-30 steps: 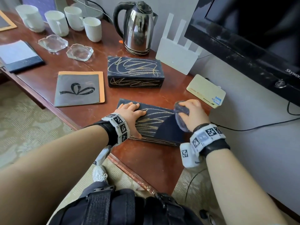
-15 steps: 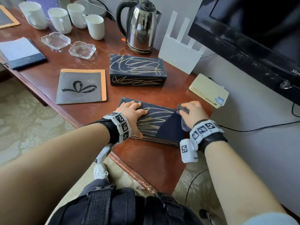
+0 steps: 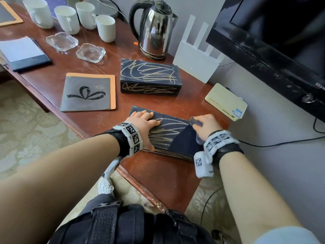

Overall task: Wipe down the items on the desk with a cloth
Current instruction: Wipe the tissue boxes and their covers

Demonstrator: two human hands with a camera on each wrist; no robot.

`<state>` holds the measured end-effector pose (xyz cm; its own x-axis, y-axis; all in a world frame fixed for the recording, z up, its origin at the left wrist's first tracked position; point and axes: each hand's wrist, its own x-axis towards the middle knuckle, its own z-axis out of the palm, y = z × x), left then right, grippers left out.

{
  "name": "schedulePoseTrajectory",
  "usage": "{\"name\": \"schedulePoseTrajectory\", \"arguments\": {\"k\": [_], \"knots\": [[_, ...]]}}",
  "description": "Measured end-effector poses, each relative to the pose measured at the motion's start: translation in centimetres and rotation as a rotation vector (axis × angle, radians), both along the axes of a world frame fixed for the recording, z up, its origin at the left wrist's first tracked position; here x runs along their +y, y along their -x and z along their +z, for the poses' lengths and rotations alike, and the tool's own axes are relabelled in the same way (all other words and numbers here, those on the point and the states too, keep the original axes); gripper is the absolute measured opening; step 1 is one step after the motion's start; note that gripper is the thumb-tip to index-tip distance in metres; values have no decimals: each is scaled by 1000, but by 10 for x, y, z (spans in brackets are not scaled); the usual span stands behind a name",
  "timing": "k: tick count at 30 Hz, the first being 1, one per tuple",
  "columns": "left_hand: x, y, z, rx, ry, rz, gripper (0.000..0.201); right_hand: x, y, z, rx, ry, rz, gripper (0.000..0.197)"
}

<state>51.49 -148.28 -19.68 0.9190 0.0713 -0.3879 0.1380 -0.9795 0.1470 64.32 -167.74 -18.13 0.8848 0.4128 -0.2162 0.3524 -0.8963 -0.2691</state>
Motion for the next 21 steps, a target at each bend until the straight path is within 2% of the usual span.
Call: {"name": "schedulePoseTrajectory", "arguments": {"k": [2, 4, 7, 9, 11, 12, 14, 16, 18, 21], "knots": [[0, 0, 0, 5, 2, -4, 99, 1, 22, -11, -26, 87, 28, 26], [1, 0, 0, 1, 3, -6, 98, -1, 39, -9, -49, 166, 151, 26], [1, 0, 1, -5, 7, -7, 98, -1, 45, 9, 159, 229, 433, 18], [1, 1, 1, -5, 10, -7, 99, 3, 33, 25, 218, 155, 405, 16], [1, 1, 1, -7, 6, -4, 99, 7, 11, 29, 30, 26, 257, 26], [1, 1, 1, -6, 5, -4, 100, 11, 5, 25, -47, 21, 198, 33], [1, 1, 1, -4, 7, -5, 99, 22, 8, 13, -57, 127, 165, 41], [2, 1, 0, -3, 12, -9, 99, 28, 24, -3, -61, 263, 213, 46], [3, 1, -2, -6, 14, -8, 100, 23, 37, -8, -80, 301, 314, 47], [4, 1, -3, -10, 14, -13, 101, 9, 44, 2, 78, 319, 582, 42]]}}
